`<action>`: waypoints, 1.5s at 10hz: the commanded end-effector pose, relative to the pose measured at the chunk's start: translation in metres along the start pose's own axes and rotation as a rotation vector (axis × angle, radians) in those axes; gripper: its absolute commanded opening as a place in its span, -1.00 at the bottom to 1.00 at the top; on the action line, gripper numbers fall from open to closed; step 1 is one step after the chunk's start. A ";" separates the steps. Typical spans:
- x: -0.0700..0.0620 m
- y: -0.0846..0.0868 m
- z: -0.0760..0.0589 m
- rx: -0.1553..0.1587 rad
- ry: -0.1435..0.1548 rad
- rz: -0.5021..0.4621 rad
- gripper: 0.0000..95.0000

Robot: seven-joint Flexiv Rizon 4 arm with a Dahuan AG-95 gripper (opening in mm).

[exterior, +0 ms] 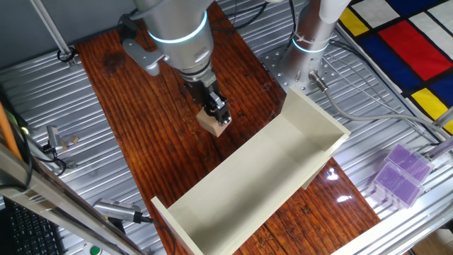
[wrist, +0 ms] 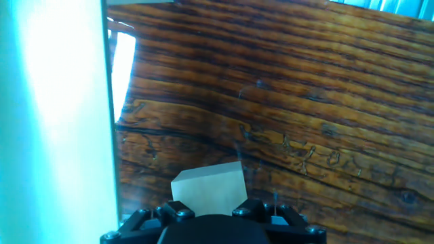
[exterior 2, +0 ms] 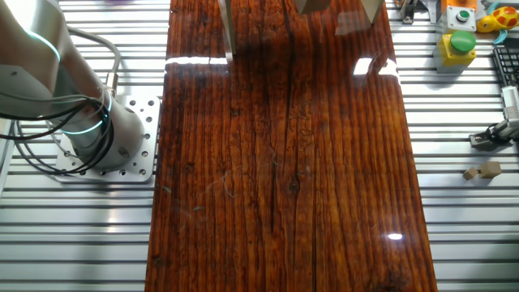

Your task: Put the object on the shelf

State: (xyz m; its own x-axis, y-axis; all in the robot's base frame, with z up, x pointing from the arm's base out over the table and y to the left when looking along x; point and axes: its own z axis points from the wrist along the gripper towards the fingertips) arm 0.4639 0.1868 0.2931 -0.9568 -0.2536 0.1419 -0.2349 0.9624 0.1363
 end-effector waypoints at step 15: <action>0.011 0.100 -0.025 -0.003 -0.023 0.001 -1.00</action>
State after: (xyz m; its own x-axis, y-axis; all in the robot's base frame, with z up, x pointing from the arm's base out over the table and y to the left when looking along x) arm 0.4374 0.2679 0.3293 -0.9549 -0.2739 0.1145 -0.2555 0.9547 0.1525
